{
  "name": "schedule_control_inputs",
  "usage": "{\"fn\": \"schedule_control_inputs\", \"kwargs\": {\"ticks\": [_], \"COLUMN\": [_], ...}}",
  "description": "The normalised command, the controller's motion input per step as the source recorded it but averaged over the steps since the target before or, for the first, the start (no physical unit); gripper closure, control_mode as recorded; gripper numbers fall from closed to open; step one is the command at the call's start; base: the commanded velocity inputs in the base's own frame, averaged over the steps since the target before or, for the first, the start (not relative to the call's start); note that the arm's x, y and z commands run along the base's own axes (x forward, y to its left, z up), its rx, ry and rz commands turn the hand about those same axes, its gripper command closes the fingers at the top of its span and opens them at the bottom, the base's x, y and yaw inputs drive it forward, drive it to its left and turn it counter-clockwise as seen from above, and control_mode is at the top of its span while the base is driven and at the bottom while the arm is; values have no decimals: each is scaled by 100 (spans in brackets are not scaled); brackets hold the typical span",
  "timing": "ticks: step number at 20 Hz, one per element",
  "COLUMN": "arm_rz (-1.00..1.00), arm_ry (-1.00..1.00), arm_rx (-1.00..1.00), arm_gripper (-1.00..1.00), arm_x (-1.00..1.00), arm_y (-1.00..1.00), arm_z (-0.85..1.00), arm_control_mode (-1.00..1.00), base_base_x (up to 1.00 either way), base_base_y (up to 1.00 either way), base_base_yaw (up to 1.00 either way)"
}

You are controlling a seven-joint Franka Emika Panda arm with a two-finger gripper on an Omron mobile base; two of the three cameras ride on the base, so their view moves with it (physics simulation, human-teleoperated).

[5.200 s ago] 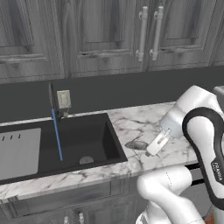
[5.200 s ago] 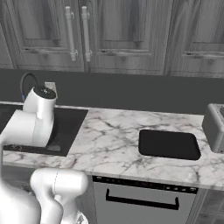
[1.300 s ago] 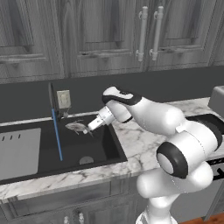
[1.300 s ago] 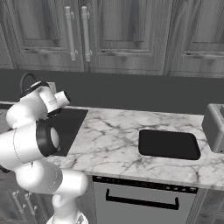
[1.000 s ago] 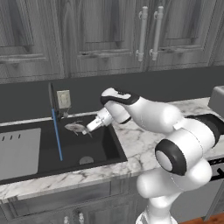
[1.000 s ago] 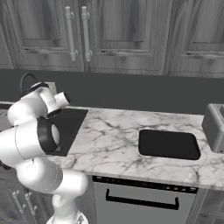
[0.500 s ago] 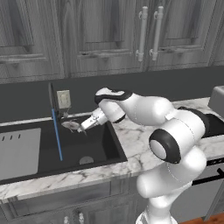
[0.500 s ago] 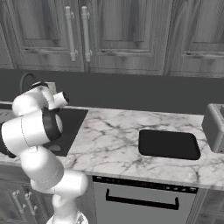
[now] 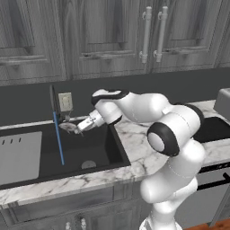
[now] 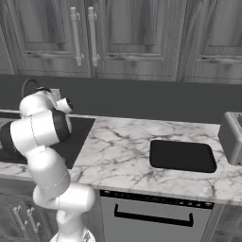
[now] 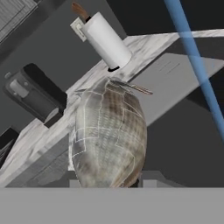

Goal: Take the fish out of the fridge, briefly rinse it in the sink, and place it on the tray next to the sink.

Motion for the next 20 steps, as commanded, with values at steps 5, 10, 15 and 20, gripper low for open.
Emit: {"fn": "schedule_control_inputs", "kwargs": {"ticks": [5, 10, 15, 20], "arm_rz": [0, -4, -14, -11], "arm_ry": [22, 4, 0, 0], "arm_rx": [0, -1, -3, -1], "arm_gripper": [100, 100, 100, 100], "arm_x": [-13, 20, 51, 38], "arm_y": [12, 4, 10, 4], "arm_z": [-10, -11, -15, -6], "arm_control_mode": [-100, -100, -100, -100], "base_base_x": [0, 0, 0, 0], "base_base_y": [0, 0, 0, 0], "base_base_yaw": [0, 0, 0, 0]}}
